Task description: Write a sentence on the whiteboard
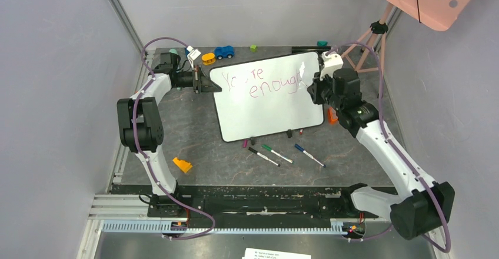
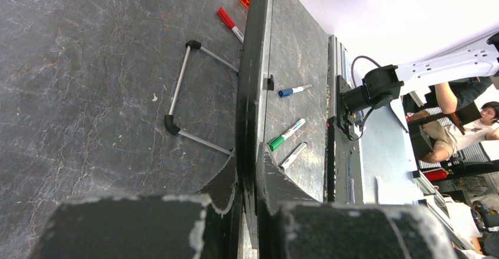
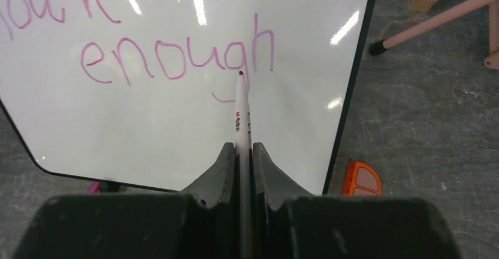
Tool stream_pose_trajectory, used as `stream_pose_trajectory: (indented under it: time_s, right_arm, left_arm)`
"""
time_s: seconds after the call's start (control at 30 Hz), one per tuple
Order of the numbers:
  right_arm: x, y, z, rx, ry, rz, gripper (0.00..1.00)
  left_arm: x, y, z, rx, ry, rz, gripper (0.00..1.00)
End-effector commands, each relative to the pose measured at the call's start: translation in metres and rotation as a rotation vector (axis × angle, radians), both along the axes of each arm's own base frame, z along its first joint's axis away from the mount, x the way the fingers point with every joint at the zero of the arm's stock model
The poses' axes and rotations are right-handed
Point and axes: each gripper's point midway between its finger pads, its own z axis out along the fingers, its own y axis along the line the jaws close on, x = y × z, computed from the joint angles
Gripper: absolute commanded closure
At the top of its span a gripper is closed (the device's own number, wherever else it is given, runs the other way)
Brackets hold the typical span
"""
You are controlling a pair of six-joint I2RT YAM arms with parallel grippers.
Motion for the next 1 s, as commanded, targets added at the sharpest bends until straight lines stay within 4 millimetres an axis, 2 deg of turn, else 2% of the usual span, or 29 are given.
stream_pose_trajectory:
  time_s: [0.0, 0.2, 0.47, 0.6, 0.67, 0.87, 0.97]
  right_arm:
    - [-0.008, 0.016, 0.015, 0.119, -0.063, 0.059, 1.00]
    - [-0.025, 0.045, 0.002, 0.166, -0.046, 0.154, 1.00]
    - [-0.049, 0.091, -0.010, 0.095, -0.060, 0.261, 1.00]
    - [-0.057, 0.099, -0.011, 0.068, -0.091, 0.273, 1.00]
    - [-0.055, 0.093, -0.012, 0.026, -0.106, 0.243, 1.00]
    - [-0.025, 0.026, 0.001, -0.128, -0.133, -0.093, 1.00]
    - [-0.005, 0.009, -0.001, -0.053, -0.072, -0.103, 1.00]
  left_arm:
    - [0.006, -0.001, -0.066, 0.247, -0.092, 0.018, 0.98]
    - [0.006, -0.002, -0.065, 0.247, -0.090, 0.018, 0.98]
    - [0.007, -0.001, -0.066, 0.246, -0.088, 0.020, 0.98]
    - [0.006, -0.001, -0.066, 0.246, -0.087, 0.019, 0.98]
    - [0.006, -0.001, -0.066, 0.246, -0.089, 0.019, 0.98]
    - [0.007, -0.001, -0.066, 0.246, -0.087, 0.019, 0.98]
    - [0.006, -0.001, -0.066, 0.246, -0.087, 0.019, 0.98]
